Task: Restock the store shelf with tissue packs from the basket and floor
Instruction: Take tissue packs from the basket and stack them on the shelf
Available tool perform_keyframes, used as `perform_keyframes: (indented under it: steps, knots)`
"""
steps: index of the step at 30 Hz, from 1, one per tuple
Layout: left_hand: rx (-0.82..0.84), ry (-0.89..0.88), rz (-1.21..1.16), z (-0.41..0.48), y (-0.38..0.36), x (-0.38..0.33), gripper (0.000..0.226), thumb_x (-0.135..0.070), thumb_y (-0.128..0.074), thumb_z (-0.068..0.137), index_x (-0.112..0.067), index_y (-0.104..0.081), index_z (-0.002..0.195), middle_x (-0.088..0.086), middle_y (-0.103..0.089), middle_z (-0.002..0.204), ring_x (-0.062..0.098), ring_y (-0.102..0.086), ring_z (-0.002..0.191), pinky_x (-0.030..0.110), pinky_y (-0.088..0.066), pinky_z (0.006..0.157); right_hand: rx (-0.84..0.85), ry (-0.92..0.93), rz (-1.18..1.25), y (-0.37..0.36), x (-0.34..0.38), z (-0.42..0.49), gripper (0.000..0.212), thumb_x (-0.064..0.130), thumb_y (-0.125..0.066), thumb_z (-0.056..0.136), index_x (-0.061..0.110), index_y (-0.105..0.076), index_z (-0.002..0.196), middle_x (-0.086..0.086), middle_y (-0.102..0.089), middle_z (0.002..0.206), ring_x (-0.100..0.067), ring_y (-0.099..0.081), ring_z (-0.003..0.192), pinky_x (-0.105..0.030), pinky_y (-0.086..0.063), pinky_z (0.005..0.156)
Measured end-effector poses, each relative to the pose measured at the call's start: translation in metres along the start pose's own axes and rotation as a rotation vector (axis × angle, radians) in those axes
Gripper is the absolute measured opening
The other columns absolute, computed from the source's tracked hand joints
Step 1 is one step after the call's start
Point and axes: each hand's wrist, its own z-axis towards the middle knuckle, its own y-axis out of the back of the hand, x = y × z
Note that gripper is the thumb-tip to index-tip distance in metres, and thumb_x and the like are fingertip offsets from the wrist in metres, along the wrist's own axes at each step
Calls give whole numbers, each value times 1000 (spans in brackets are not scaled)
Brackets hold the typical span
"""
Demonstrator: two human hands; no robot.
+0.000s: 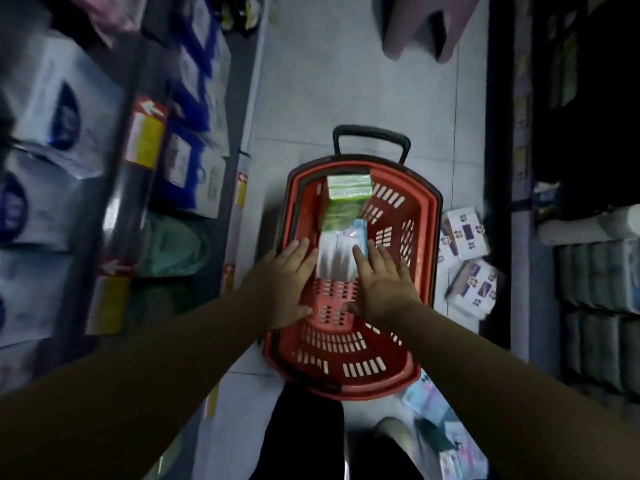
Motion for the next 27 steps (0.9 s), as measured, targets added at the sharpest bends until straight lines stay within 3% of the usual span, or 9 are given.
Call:
perform_keyframes:
  steps: [6, 9, 11, 15, 18, 21, 24, 25, 27]
  knots:
    - [-48, -13, -22, 67, -76, 10, 95, -44, -58, 89, -12, 4, 154, 10, 5, 163, 23, 1, 150, 39, -7, 119, -26, -43, 26, -64, -11, 76, 116, 57, -62, 84, 16, 25, 149, -9, 25, 159, -26, 17, 148, -49, -3, 119]
    - [-127, -2, -6, 97, -100, 11, 86, -34, -53, 93, -10, 3, 154, 11, 4, 163, 24, 1, 150, 39, -4, 119, -42, -73, 12, -79, -10, 117, 124, 45, -72, 81, 12, 26, 149, -12, 27, 158, -26, 18, 148, -47, -7, 121]
    - [-222, 4, -12, 119, -111, 10, 78, -26, -48, 97, -8, 3, 154, 11, 5, 162, 24, 2, 150, 39, -2, 119, -80, -105, 16, -89, -9, 142, 118, 35, -71, 84, 6, 23, 149, -14, 24, 159, -26, 15, 149, -47, -14, 121]
    - [-222, 73, 15, 159, -123, 0, 83, -27, -47, 98, -9, 13, 152, 11, 15, 161, 23, 9, 149, 39, -2, 120, -294, -131, 84, -116, -9, 170, 88, 24, -53, 93, 5, 9, 153, -14, -5, 159, -28, -13, 146, -42, -33, 112]
    - [-219, 122, 46, 173, -125, -6, 99, -33, -58, 91, -12, 17, 152, 8, 15, 161, 22, 10, 149, 39, -4, 121, -334, -66, 101, -123, -12, 173, 92, 28, -56, 86, 2, 1, 153, -16, -16, 154, -31, -24, 137, -41, -35, 110]
    - [-231, 94, 13, 166, -126, -11, 120, -44, -73, 75, -15, 14, 153, 13, -10, 159, 27, -9, 148, 42, -13, 119, -318, 58, -30, -123, -16, 159, 104, 37, -64, 79, -5, -3, 152, -20, -20, 152, -33, -26, 136, -39, -25, 113]
    - [-346, 100, -100, 141, -127, -22, 124, -46, -83, 56, -14, -16, 155, 15, -48, 126, 30, -49, 113, 39, -43, 95, -311, 144, 3, -120, -18, 130, 106, 30, -68, 76, -2, -3, 153, -17, -19, 154, -31, -26, 139, -36, -26, 113]
    - [-369, 120, -152, 131, -127, -27, 123, -45, -84, 54, -14, -19, 154, 14, -50, 121, 29, -50, 107, 38, -45, 88, -323, 169, 76, -116, -19, 118, 105, 25, -69, 77, 2, -2, 154, -14, -18, 155, -29, -26, 140, -36, -32, 111]
    - [-364, 190, -291, 111, -121, -37, 120, -49, -82, 60, -19, -14, 154, 15, -43, 131, 31, -44, 117, 39, -43, 91, -325, 188, 280, -106, -22, 93, 107, 15, -75, 78, 8, 0, 154, -10, -13, 159, -27, -25, 143, -36, -38, 108]
